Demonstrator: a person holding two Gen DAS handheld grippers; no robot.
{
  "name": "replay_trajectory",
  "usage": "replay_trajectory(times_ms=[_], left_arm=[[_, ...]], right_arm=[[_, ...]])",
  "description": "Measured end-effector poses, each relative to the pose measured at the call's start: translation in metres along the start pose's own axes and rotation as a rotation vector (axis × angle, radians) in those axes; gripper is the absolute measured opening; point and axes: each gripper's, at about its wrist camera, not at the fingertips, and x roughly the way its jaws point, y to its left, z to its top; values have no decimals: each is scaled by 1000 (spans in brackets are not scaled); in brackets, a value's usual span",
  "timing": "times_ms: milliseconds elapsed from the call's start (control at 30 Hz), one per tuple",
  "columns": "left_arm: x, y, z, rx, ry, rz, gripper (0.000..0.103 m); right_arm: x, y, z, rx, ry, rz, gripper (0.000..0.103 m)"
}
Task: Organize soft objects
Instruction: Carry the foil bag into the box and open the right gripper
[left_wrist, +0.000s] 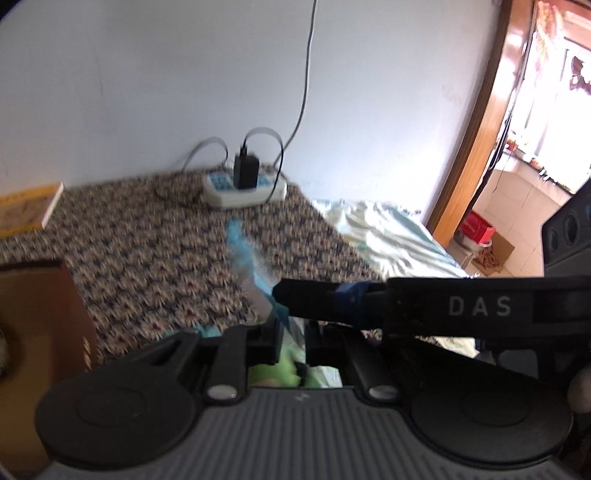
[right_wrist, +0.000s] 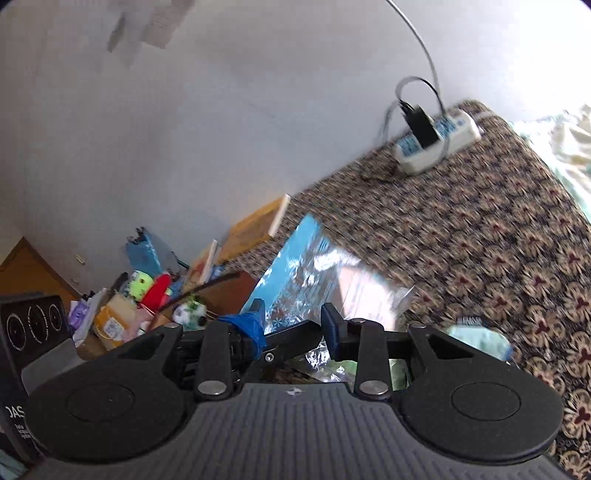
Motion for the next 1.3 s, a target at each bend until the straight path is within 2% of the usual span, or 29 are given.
replay_trajectory(times_ms=[167,333,767,933,1033,1300], left_arm=[[-24,20,3,-30,-41,-37,2],[-47,47,2,-48,-64,-50,1],[-110,141,9,-37,-133,13,1],[-119,180,3,-18,-117,56,1],[-117,207,-2,-38,-92,49,1],[-87,249,-9,16,-3,40,1]], right_arm=[[5,24,2,-53,-21,18,16],[20,47,-4,-45,-23,36,16],[90,136,-11,-138,-31,95,16],[129,165,-22,-167,-13,105,16],[151,175,-31,-157,-5,99,16],[189,188,-49,-215,-3,8,16]])
